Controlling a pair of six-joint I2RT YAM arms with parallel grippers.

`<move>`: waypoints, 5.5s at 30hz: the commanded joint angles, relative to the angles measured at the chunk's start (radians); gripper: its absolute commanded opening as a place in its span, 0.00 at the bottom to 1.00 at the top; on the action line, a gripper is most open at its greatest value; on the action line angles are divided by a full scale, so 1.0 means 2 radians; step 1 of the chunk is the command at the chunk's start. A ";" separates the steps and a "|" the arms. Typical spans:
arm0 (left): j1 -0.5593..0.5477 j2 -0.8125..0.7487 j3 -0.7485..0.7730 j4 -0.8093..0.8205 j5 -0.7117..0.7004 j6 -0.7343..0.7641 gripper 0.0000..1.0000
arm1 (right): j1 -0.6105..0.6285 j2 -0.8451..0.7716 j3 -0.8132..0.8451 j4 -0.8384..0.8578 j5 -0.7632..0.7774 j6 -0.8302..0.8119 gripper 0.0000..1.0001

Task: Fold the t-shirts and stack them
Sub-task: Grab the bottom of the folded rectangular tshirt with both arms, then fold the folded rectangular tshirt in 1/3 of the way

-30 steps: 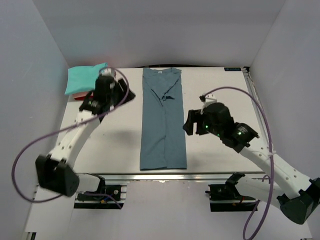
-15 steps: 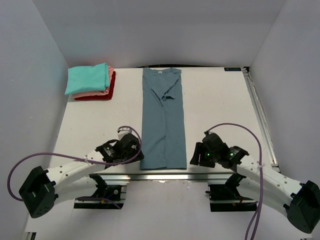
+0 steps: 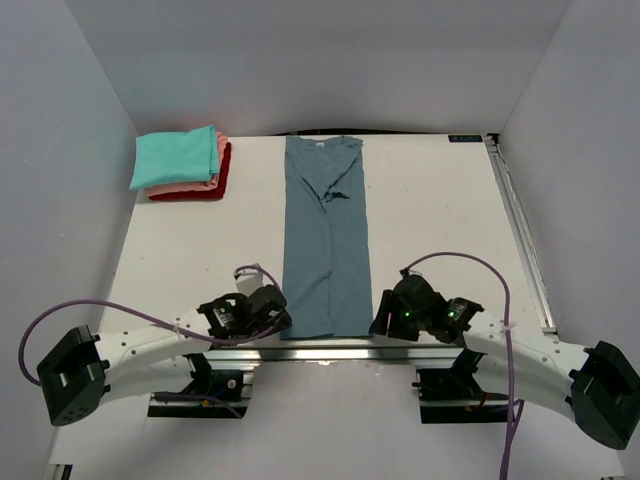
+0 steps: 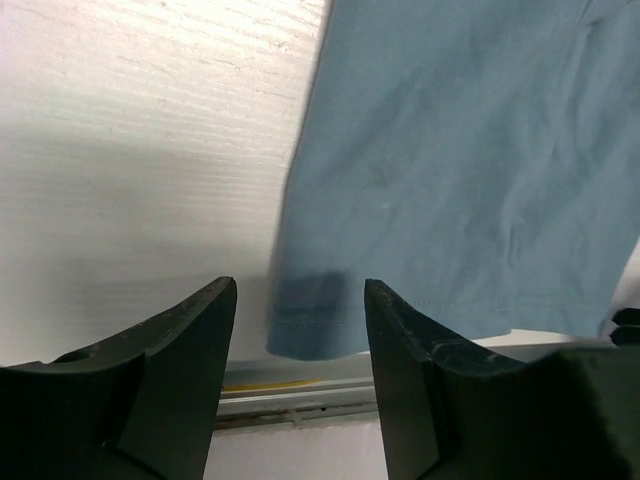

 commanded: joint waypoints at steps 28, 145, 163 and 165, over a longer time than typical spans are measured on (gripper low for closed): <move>-0.080 0.026 -0.024 0.020 -0.030 -0.098 0.35 | 0.054 0.089 0.000 0.087 0.009 0.039 0.55; 0.334 0.532 0.648 -0.075 0.132 0.403 0.00 | -0.248 0.532 0.633 -0.082 -0.067 -0.283 0.00; 0.354 0.623 0.789 -0.114 0.142 0.426 0.75 | -0.255 0.615 0.734 -0.057 -0.078 -0.277 0.65; 0.355 0.624 0.806 -0.111 0.151 0.431 0.81 | -0.256 0.618 0.747 -0.055 -0.072 -0.273 0.68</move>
